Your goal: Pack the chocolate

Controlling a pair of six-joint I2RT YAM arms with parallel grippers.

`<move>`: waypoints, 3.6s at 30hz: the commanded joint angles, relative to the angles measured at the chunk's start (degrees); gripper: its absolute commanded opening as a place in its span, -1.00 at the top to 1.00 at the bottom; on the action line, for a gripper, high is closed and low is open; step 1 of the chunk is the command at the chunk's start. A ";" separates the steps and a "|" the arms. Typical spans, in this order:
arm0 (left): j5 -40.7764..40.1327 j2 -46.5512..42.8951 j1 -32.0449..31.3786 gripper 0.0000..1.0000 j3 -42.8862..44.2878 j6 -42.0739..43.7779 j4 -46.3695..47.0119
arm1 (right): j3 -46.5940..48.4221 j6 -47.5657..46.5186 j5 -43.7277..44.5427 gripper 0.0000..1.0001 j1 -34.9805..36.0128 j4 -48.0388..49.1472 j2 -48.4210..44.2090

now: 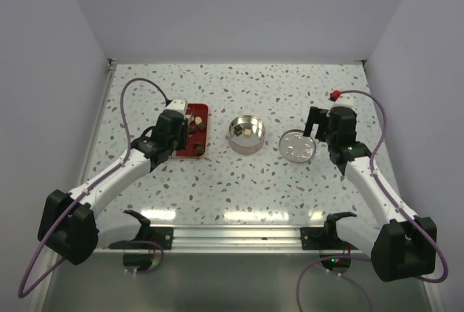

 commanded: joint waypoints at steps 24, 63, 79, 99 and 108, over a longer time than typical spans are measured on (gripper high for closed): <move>-2.26 2.57 1.27 0.11 -0.65 1.53 4.57 | 2.25 -0.17 -0.08 -0.97 0.08 -0.15 -0.39; -1.83 0.81 1.36 0.06 -1.18 0.73 4.30 | 2.25 -0.17 -0.87 -0.97 0.08 -0.24 -0.74; -1.12 3.18 1.36 0.02 -2.58 0.82 5.54 | 2.25 -0.17 -1.04 -0.97 0.08 -0.24 -0.48; -0.42 -0.93 1.36 0.39 -0.92 2.23 4.93 | 2.34 -0.34 -1.04 -0.97 0.08 -0.33 -0.13; 5.37 -7.44 1.10 0.40 0.49 2.58 0.62 | 2.34 -0.17 -1.13 -0.97 0.08 -0.15 -0.13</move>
